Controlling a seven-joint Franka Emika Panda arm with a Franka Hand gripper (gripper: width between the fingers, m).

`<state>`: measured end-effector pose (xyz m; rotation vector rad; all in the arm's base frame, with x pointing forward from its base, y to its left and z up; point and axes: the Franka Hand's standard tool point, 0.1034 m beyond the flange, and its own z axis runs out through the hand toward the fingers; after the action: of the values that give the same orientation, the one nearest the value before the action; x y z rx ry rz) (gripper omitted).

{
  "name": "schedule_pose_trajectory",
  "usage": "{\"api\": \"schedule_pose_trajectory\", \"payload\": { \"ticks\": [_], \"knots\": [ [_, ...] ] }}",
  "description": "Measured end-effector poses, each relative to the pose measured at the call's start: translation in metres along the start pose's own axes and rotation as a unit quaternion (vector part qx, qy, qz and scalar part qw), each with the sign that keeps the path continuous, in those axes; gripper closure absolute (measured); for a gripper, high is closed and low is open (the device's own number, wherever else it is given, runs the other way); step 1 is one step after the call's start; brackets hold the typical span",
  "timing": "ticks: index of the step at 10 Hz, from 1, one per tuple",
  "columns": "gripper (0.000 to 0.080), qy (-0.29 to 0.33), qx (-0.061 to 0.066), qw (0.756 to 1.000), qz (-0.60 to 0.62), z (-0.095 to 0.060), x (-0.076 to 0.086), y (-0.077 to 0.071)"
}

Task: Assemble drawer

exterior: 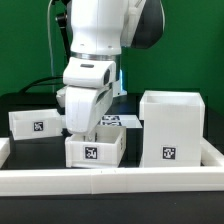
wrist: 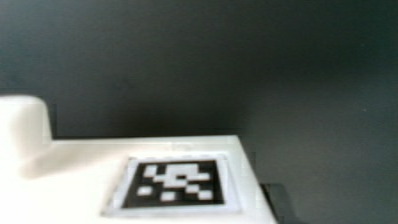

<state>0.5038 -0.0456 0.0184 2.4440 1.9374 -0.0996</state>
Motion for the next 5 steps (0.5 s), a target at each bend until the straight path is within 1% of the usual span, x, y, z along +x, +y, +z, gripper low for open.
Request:
{"api": "schedule_pose_trajectory", "payload": {
  "ticks": [2, 3, 4, 5],
  "knots": [
    [0.0757, -0.006, 0.003, 1.000, -0.029, 0.0026, 0.0118, -0.0058],
    [0.0757, -0.007, 0.004, 1.000, -0.029, 0.0033, 0.0116, -0.0072],
    [0.0757, -0.008, 0.011, 1.000, -0.028, 0.0038, 0.0097, -0.0084],
    [0.0757, -0.008, 0.011, 1.000, -0.027, 0.0045, 0.0093, -0.0087]
  ]
}}
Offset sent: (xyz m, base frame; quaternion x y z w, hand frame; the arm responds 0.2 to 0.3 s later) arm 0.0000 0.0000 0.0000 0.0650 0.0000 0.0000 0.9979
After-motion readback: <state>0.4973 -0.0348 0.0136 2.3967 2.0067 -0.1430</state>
